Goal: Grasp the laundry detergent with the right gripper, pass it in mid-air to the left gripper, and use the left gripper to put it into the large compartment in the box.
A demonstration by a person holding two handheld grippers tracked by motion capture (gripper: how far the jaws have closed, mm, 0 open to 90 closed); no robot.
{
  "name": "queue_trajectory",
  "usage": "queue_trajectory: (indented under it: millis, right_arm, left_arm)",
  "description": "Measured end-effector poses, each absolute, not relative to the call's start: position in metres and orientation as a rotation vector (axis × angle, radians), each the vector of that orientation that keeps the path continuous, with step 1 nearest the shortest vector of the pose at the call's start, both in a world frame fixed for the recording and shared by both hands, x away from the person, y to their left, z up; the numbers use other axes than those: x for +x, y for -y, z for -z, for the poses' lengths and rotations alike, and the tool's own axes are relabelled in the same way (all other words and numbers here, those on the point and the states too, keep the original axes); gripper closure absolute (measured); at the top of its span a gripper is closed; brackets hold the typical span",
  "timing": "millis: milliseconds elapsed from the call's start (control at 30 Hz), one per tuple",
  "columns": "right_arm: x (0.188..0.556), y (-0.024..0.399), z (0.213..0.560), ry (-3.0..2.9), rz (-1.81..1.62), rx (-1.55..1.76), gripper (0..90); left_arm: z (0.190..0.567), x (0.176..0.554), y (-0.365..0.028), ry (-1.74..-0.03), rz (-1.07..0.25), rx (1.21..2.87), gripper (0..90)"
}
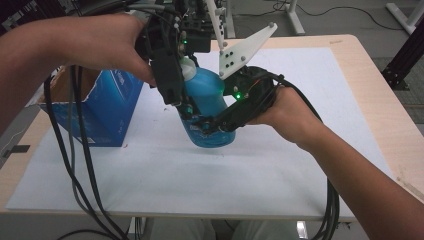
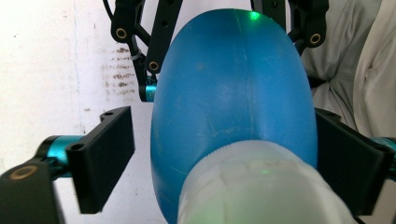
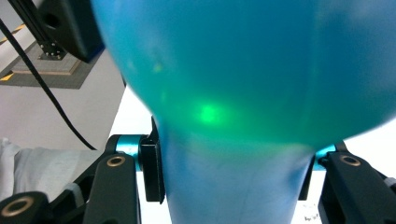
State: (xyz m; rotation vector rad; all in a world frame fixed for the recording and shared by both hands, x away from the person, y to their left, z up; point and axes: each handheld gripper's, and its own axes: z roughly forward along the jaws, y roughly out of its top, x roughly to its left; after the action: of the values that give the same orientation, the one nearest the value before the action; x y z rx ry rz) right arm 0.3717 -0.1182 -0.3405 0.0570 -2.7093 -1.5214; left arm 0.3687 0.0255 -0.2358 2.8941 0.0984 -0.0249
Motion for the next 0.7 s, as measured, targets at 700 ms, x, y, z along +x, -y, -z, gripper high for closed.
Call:
queue_trajectory:
  millis: [700]
  right_arm:
    - [0.3729,0.118,0.3441,2.7,1.521,0.062,44.5]
  left_arm:
    - [0.2372,0.3703,-0.0252,-0.026,0.012,2.884,28.8]
